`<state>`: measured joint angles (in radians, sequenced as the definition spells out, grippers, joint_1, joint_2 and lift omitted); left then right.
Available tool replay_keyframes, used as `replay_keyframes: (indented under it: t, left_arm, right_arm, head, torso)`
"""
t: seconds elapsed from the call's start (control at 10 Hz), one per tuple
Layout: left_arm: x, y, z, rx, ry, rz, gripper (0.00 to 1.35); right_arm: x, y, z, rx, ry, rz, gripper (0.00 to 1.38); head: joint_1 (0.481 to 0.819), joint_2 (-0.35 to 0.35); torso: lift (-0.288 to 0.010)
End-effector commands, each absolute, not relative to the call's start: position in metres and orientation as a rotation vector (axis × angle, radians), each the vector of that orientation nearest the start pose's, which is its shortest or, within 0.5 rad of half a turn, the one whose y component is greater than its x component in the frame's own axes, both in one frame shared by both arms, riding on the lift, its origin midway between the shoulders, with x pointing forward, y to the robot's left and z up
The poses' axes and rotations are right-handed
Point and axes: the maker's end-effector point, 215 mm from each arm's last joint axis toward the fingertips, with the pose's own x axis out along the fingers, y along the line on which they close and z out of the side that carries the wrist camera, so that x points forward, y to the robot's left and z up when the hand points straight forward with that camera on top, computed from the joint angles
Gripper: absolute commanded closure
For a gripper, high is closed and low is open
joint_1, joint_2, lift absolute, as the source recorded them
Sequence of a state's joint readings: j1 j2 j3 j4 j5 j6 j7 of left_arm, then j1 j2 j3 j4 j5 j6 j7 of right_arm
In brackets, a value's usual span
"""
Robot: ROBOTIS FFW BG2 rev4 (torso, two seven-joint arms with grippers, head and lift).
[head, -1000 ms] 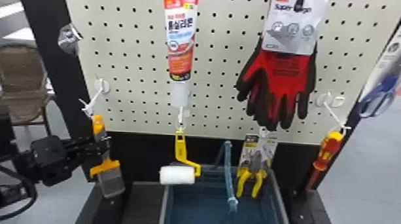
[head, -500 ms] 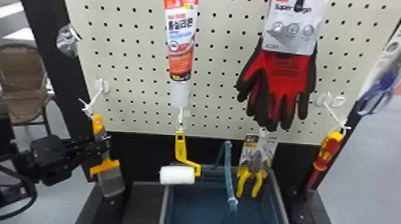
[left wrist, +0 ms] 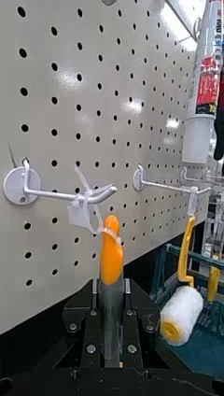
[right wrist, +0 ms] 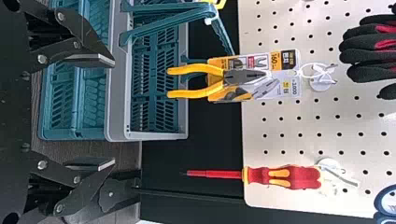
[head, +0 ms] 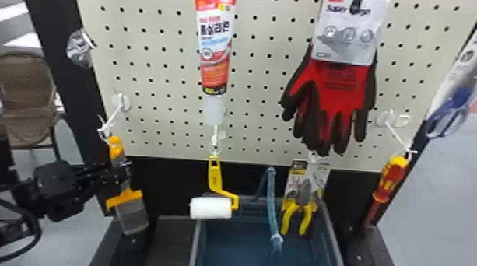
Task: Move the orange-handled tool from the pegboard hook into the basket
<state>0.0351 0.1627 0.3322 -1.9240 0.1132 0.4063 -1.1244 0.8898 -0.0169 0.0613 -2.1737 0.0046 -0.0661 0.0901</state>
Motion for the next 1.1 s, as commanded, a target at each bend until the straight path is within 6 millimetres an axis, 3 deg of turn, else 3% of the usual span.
replay_keyframes:
  t: [0.0,0.5,1.0]
  left_arm:
    - [0.492,0.226,-0.252,0.034,0.060,-0.836,1.20]
    - [0.470,0.227,-0.237,0.052,0.049,-0.820,1.20]
    - [0.449,0.210,-0.205,0.066,-0.004,-0.829,1.20]
  right_arm:
    - [0.317,-0.177,-0.397,0.037,0.220,0.147,0.52]
    - [0.317,-0.177,-0.398,0.037,0.223,0.147,0.52]
    - [0.315,-0.177,-0.406,0.053,0.239,0.142,0.52]
  head:
    - [0.549,0.000]
    - [0.549,0.000]
    - [0.549,0.000]
  torso:
    - [-0.100]
    - [-0.100]
    - [-0.100]
